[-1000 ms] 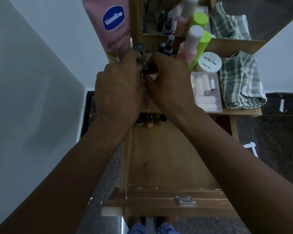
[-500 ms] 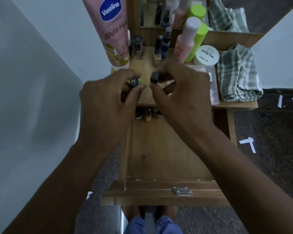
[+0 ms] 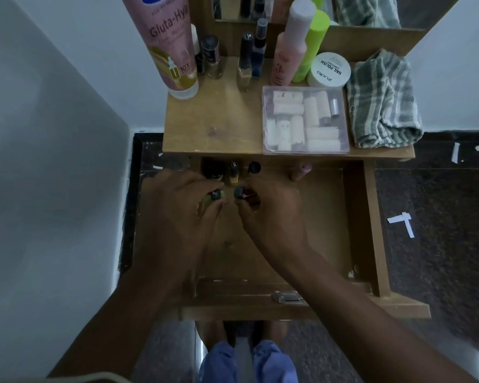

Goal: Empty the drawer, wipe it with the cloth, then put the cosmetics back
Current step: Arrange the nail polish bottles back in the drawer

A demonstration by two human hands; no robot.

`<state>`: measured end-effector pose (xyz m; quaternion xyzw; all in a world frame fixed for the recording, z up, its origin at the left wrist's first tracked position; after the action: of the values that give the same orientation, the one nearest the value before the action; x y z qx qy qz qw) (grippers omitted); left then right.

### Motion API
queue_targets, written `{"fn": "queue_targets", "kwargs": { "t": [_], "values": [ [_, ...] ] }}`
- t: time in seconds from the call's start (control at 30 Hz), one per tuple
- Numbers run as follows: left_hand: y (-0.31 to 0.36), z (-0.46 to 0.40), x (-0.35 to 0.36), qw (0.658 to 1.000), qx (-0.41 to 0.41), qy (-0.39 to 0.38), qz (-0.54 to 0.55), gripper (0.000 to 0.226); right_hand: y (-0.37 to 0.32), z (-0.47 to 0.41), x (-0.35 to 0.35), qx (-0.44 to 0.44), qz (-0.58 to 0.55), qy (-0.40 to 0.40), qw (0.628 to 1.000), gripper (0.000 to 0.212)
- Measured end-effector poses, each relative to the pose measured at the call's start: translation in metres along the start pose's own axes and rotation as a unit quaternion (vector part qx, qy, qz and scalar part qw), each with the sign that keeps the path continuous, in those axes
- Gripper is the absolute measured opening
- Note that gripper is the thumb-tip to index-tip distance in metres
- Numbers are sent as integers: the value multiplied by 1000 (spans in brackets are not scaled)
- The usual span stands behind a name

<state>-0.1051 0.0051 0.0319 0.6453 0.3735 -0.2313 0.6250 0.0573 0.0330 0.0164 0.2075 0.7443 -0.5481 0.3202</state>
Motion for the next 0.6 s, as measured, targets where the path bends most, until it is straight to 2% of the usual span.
{"fn": "queue_targets", "kwargs": {
  "t": [0.07,0.2,0.3,0.6],
  "values": [
    [-6,-3,5,1000,18,-9,-17,43,6,-1,8,3,1,6,1000,15],
    [0,-9,4,994,16,18,-110,18,16,-3,24,13,4,3,1000,11],
    [4,-11,2,987,-2,30,-159,19,18,-4,33,18,12,-8,1000,11],
    [-1,-15,6,981,-16,19,-192,20,17,-4,39,28,27,-16,999,14]
  ]
}}
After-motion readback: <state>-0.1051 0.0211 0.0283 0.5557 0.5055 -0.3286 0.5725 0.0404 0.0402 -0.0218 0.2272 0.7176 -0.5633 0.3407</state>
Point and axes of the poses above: each hand's wrist, its own z-axis away from the middle knuckle, its own x-axis out of the palm, y = z × x, the point moved 3 cm from there along -z, towards the middle knuckle, and after that the axes turned 8 degrees about -x, right-handed, at the moved point
